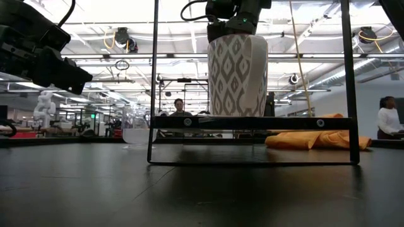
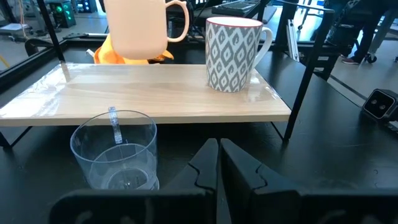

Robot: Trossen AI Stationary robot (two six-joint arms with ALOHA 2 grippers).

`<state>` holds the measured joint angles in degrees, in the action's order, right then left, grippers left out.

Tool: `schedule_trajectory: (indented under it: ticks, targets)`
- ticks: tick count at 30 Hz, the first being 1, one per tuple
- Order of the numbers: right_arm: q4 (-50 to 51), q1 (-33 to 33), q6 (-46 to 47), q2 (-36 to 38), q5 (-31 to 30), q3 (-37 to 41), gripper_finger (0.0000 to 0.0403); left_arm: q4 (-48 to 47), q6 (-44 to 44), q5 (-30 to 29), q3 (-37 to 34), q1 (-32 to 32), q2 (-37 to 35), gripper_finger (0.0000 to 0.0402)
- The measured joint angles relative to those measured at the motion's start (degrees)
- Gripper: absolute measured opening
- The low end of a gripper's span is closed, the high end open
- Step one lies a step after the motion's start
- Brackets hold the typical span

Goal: Stack small to large cups/mugs on shelf
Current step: Put the orange cup on the shelf

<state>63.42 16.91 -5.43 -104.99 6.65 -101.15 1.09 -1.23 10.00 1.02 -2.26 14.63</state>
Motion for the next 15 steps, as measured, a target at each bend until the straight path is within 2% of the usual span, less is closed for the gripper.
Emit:
schedule_trajectory:
  ticks: [15]
  targets:
    - [-1.8, 0.0, -1.3, 0.0, 1.0, 0.0, 0.0, 0.0, -0.5, 0.0, 0.0, 0.1, 0.0, 0.0021]
